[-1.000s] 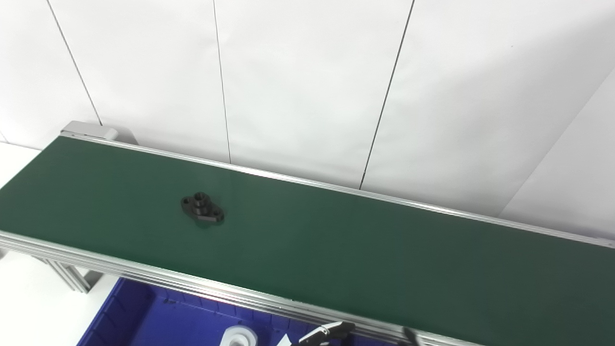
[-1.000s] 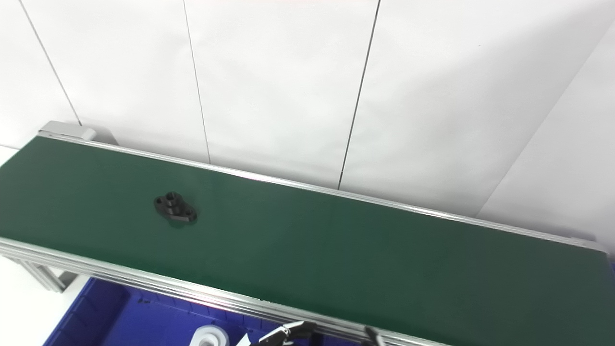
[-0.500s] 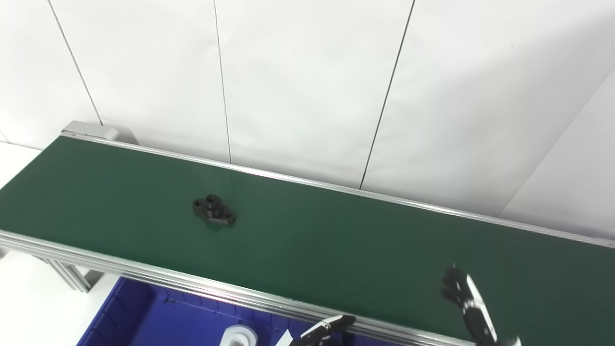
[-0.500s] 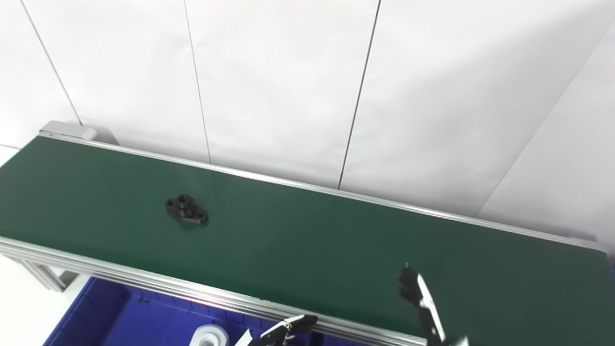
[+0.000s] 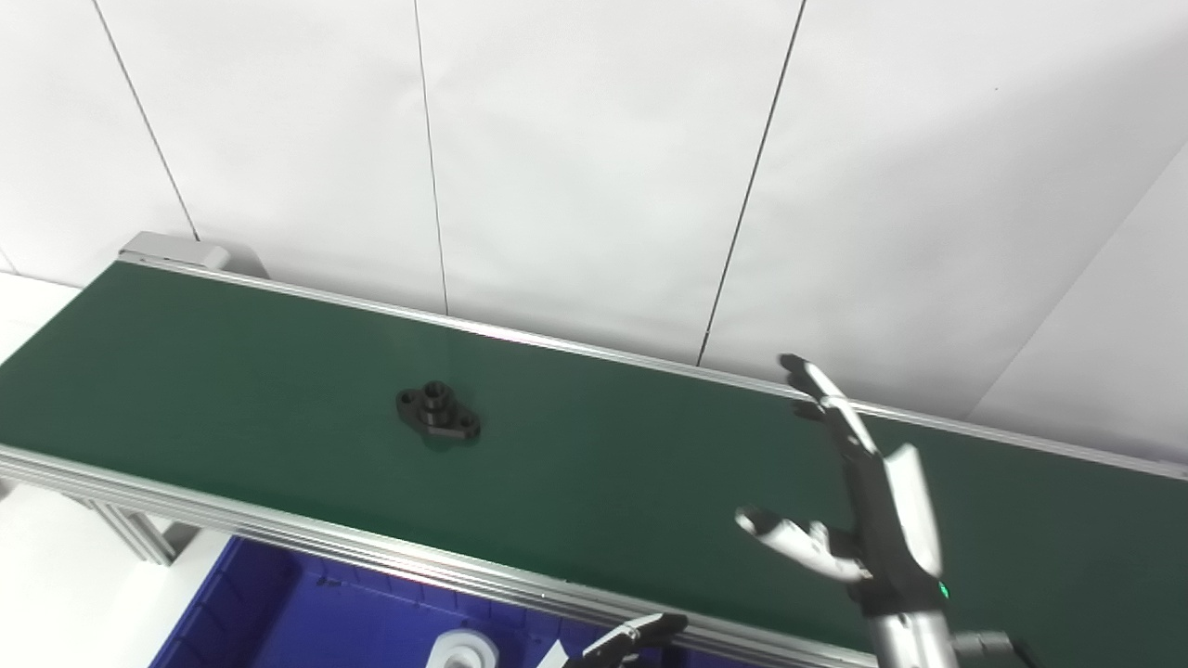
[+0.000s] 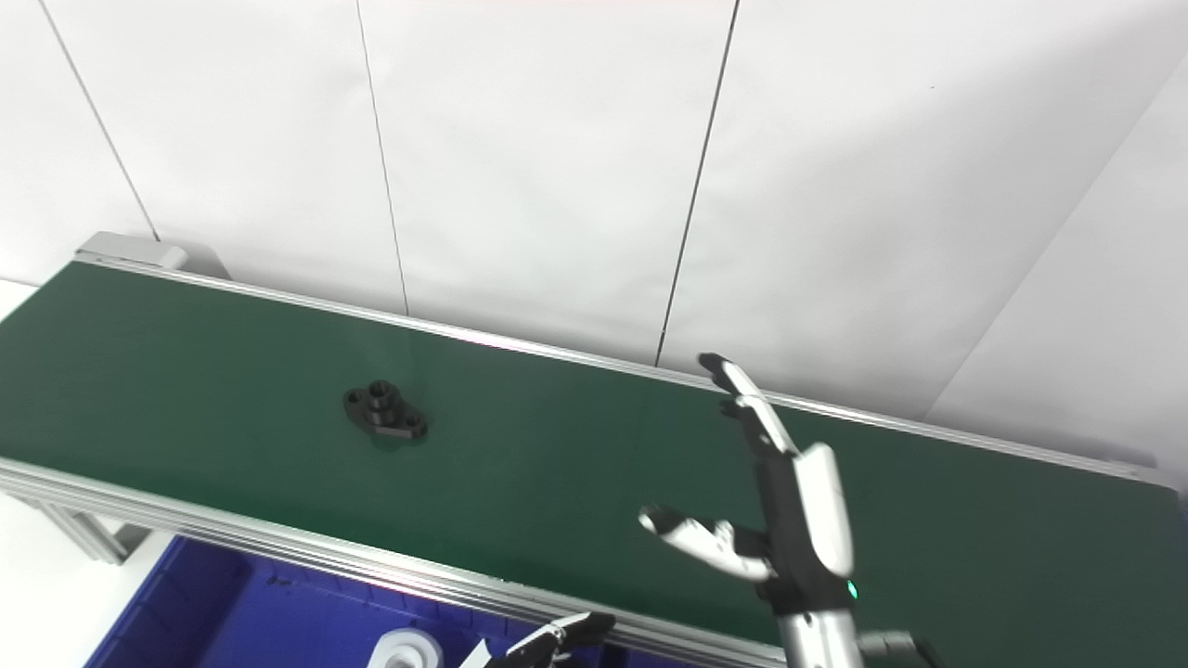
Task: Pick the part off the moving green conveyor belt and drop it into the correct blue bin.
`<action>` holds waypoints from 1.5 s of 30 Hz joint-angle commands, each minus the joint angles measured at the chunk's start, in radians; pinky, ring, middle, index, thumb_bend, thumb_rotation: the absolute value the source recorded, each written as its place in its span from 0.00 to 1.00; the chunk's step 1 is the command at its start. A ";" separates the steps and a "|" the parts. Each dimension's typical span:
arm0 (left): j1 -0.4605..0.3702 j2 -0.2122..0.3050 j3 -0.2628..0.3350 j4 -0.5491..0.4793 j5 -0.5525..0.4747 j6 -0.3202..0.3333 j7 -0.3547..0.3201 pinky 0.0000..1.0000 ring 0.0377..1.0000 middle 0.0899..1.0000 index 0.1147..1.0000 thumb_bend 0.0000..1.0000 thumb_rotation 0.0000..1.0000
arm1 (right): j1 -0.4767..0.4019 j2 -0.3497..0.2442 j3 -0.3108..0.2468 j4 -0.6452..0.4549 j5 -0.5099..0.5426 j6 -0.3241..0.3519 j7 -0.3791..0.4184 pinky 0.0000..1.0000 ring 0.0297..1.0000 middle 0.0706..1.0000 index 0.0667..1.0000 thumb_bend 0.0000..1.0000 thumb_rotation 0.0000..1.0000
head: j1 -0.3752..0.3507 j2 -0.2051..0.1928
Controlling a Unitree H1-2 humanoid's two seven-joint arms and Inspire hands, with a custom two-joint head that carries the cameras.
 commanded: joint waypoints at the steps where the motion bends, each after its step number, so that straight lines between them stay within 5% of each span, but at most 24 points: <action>1: -0.001 -0.016 0.001 -0.024 0.005 -0.038 0.007 0.80 0.88 0.89 0.83 0.79 0.72 | -0.070 0.020 0.007 -0.004 -0.055 0.058 0.015 0.75 0.84 0.87 0.85 0.86 0.71 | 0.001 -0.001; 15: -0.016 -0.050 -0.022 -0.021 0.024 -0.038 0.023 0.78 0.87 0.89 0.83 0.80 0.70 | -0.287 0.055 0.109 0.161 -0.353 0.279 0.082 0.68 0.81 0.87 0.87 0.95 0.68 | 0.008 -0.002; 45: 0.008 -0.077 -0.059 -0.044 0.071 -0.037 0.047 0.78 0.87 0.89 0.85 0.77 0.70 | -0.497 0.120 0.279 0.549 -0.448 0.351 0.032 0.62 0.77 0.85 0.91 0.96 0.64 | 0.038 0.013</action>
